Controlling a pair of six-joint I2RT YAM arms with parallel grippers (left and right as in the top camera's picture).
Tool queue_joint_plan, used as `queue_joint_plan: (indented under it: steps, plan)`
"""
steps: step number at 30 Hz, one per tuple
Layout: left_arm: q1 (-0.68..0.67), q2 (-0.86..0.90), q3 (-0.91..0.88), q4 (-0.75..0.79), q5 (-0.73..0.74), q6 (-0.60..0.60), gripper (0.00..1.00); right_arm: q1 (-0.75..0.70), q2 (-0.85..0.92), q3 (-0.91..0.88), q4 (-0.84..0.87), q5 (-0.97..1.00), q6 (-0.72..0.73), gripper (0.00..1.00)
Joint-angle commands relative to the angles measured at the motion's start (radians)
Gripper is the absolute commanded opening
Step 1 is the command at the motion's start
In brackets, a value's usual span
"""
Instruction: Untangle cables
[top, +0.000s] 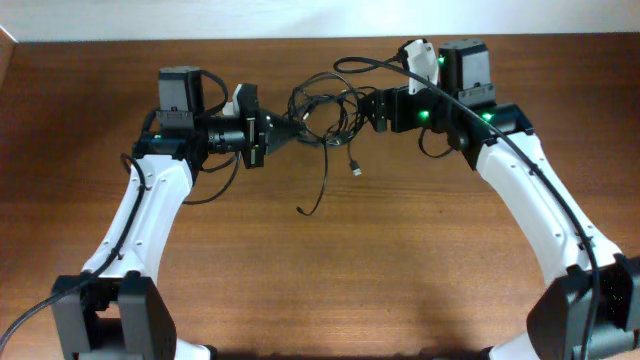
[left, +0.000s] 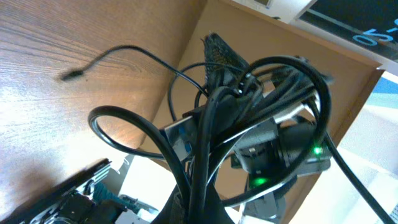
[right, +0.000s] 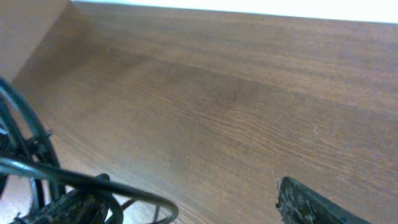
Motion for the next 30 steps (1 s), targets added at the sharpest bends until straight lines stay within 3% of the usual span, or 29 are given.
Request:
queue_joint_plan:
  steps: [1, 5, 8, 17, 25, 28, 30]
  plan:
    - [0.002, -0.017, 0.003, 0.007, 0.108, -0.001, 0.0, 0.006, 0.039, 0.006, 0.032, 0.137, 0.085, 0.76]
    - [0.002, -0.017, 0.003, 0.017, 0.167, 0.024, 0.0, 0.002, 0.079, 0.006, 0.071, 0.321, 0.115, 0.66]
    - [0.002, -0.017, 0.003, 0.017, 0.215, 0.099, 0.0, -0.044, 0.088, 0.006, 0.064, 0.528, 0.197, 0.52]
    - [0.02, -0.017, 0.003, 0.018, 0.203, 0.245, 0.0, -0.28, 0.085, 0.006, -0.067, 0.472, 0.197, 0.53]
    - [0.02, -0.017, 0.003, 0.029, 0.1, 0.33, 0.0, -0.35, 0.052, 0.006, -0.217, 0.404, 0.186, 0.81]
    - [0.018, -0.017, 0.003, 0.064, 0.047, 0.547, 0.0, -0.349, 0.018, 0.006, -0.25, 0.31, 0.18, 0.93]
    - [0.012, -0.017, 0.003, 0.065, 0.002, 0.694, 0.0, -0.349, -0.014, 0.006, -0.259, 0.201, 0.18, 0.96]
